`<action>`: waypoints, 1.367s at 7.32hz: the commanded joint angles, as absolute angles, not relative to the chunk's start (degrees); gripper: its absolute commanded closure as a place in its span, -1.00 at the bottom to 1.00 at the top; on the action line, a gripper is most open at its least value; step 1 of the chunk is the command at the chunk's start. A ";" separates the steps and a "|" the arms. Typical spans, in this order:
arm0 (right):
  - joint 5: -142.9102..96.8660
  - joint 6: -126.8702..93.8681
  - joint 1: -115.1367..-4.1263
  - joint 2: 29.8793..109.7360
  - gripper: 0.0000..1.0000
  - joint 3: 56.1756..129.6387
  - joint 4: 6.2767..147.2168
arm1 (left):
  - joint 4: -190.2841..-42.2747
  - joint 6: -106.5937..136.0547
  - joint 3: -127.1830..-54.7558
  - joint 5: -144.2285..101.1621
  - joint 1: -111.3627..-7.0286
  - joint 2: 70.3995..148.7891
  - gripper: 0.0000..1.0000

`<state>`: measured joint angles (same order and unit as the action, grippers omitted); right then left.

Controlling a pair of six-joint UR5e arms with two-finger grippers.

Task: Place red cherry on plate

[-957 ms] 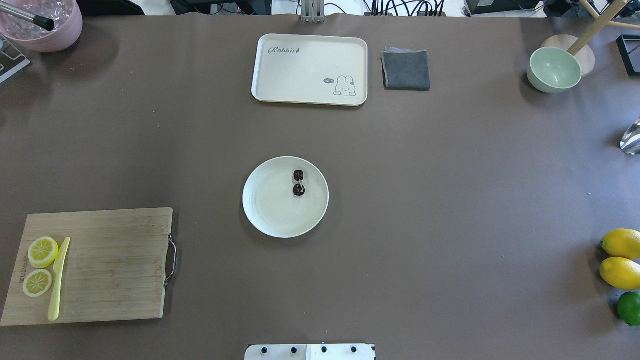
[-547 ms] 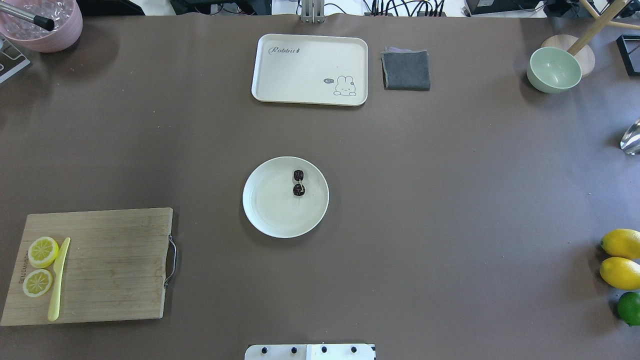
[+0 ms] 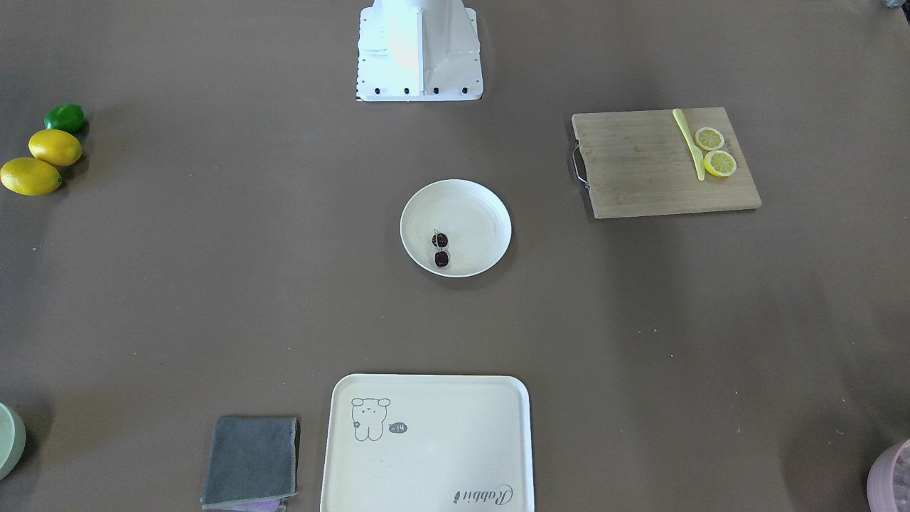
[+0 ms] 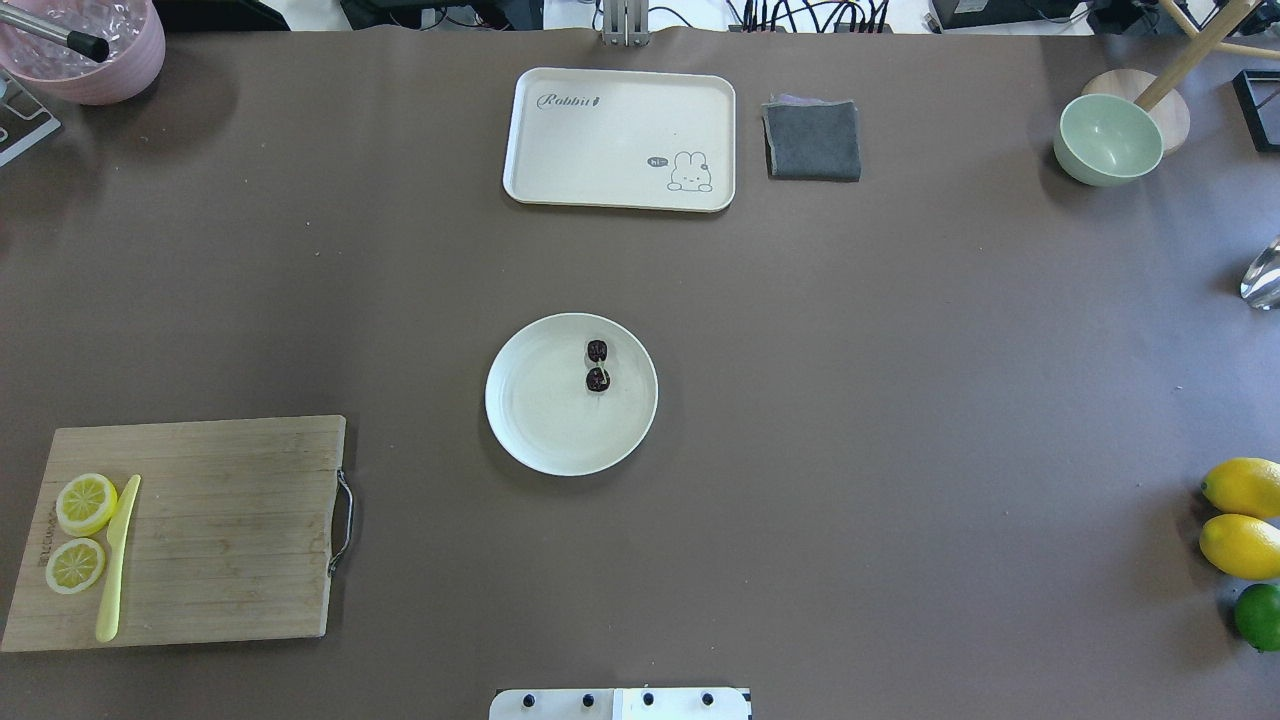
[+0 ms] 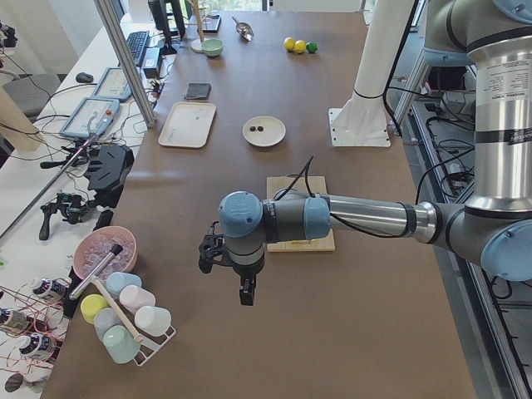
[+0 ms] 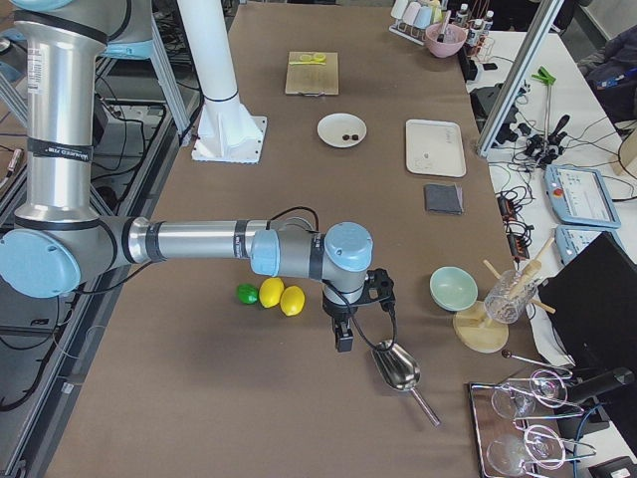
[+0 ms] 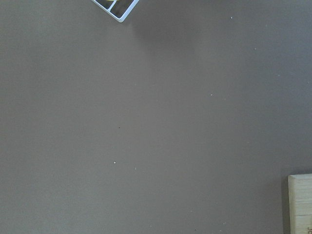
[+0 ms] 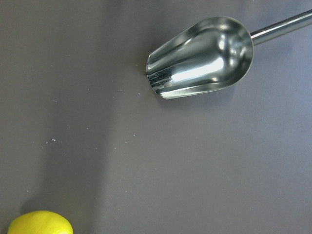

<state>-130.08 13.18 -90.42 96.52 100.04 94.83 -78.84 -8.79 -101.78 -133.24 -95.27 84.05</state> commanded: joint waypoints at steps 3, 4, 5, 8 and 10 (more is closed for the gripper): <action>-130.08 13.18 -90.44 96.68 -1.00 100.11 94.75 | -78.84 -8.79 -102.13 -133.24 -95.27 83.76 -0.96; -130.08 13.18 -90.44 96.59 -1.00 100.19 94.83 | -78.84 -8.79 -102.56 -133.24 -95.36 83.76 -0.96; -130.17 13.18 -90.44 96.68 -1.00 100.54 94.83 | -78.84 -8.79 -102.83 -133.24 -95.54 83.76 -0.97; -130.08 13.18 -90.44 96.77 -1.00 100.81 94.83 | -78.84 -8.79 -103.01 -133.24 -95.80 83.76 -0.97; -130.08 13.18 -90.44 96.77 -1.00 100.81 94.83 | -78.84 -8.79 -103.01 -133.24 -95.80 83.76 -0.96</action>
<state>-130.08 13.18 -90.44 96.75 100.80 94.83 -78.84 -8.79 -102.99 -133.24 -95.79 83.76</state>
